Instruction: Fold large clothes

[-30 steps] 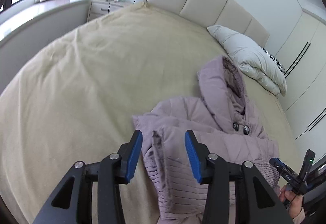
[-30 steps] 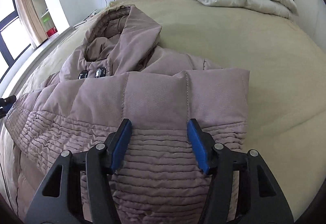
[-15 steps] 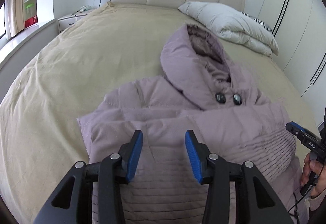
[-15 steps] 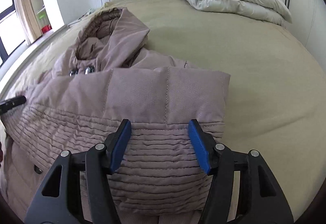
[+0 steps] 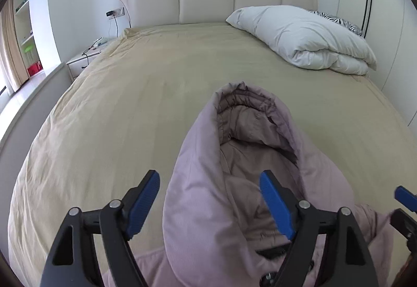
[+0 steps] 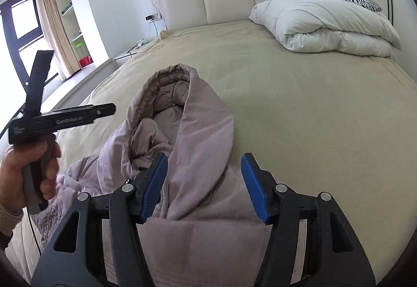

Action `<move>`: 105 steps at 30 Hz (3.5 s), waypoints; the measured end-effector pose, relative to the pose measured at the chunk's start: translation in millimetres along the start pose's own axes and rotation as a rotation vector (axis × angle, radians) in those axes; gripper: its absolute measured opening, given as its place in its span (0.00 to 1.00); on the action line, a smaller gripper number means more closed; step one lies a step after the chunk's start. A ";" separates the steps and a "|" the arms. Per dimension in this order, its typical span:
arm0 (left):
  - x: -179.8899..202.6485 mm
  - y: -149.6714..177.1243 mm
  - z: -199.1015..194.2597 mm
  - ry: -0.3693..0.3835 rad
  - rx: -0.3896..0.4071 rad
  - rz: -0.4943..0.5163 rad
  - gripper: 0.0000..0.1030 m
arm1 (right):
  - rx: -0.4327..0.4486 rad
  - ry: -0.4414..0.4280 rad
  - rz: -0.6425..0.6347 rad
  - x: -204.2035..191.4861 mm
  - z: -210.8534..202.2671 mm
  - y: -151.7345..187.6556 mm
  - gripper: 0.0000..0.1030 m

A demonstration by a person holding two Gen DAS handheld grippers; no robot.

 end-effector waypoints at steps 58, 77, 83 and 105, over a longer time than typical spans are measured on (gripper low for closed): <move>-21.2 250.2 -179.4 0.213 0.003 -0.222 0.11 | -0.076 -0.025 0.150 -14.8 -56.0 130.3 0.12; 4.2 139.2 -246.3 0.243 0.194 -0.071 0.70 | 0.161 -0.145 0.166 -23.2 -159.6 95.0 0.80; 12.4 140.1 -202.0 0.251 0.125 -0.064 0.51 | 0.127 -0.133 0.091 -47.1 -126.6 47.5 0.72; 14.1 214.9 -81.0 0.173 -0.041 0.033 0.47 | -0.104 0.151 -0.200 -15.4 35.4 131.8 0.55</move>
Point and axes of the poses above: each gripper's, at about its wrist camera, not at the fingertips, and z roughly the way its jaws point, x to its right, y to its underside, the point moved 8 cm from there along z, roughly the way its jaws point
